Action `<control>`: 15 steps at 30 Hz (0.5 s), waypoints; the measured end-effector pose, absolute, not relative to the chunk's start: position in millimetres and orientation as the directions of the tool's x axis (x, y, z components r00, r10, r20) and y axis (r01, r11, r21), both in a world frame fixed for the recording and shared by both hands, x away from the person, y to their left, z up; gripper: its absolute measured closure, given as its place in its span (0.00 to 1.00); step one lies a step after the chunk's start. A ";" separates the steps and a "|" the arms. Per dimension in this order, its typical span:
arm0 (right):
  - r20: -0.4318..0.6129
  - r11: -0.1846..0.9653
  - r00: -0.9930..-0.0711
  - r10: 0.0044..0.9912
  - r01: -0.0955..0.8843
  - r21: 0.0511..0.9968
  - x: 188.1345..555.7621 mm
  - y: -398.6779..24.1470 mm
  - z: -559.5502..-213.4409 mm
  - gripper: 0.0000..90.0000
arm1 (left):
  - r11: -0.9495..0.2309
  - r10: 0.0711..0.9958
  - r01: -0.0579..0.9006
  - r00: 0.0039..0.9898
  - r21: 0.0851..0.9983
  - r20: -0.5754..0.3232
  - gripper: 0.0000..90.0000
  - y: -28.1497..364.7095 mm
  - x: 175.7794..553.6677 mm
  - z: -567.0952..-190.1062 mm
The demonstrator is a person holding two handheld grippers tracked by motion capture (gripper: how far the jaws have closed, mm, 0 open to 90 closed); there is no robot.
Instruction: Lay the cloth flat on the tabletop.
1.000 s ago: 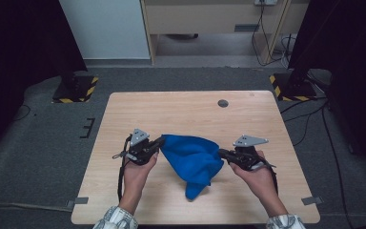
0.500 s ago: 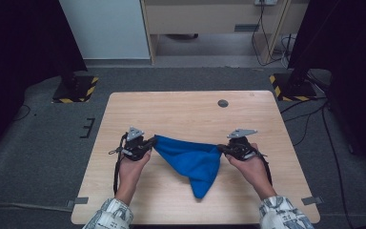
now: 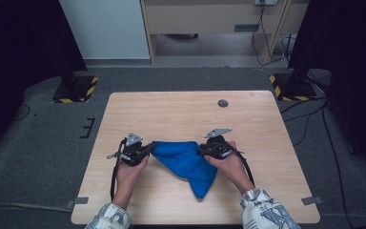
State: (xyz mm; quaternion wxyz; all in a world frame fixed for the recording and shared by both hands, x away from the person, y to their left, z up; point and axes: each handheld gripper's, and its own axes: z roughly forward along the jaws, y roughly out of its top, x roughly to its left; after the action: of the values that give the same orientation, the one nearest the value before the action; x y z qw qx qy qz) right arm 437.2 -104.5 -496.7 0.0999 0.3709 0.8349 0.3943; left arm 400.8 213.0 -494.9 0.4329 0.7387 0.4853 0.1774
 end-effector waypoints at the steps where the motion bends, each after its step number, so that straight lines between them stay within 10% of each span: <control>1: 0.130 0.402 -0.702 0.700 0.538 0.741 436.3 -108.1 -493.7 0.63 | -0.154 0.872 0.565 0.464 0.811 -0.157 0.97 214.8 400.3 -495.1; 15: 0.197 0.293 -0.603 0.773 0.614 0.733 442.7 -149.2 -502.3 0.57 | -0.112 0.877 0.561 0.443 0.820 -0.183 0.97 222.6 404.3 -496.2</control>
State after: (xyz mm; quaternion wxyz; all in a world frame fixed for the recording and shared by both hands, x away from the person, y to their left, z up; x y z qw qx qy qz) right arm 442.7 -149.2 -502.3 0.0979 0.4344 0.7980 0.4061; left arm 404.3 222.6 -496.2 0.4443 0.7241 0.4965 0.1782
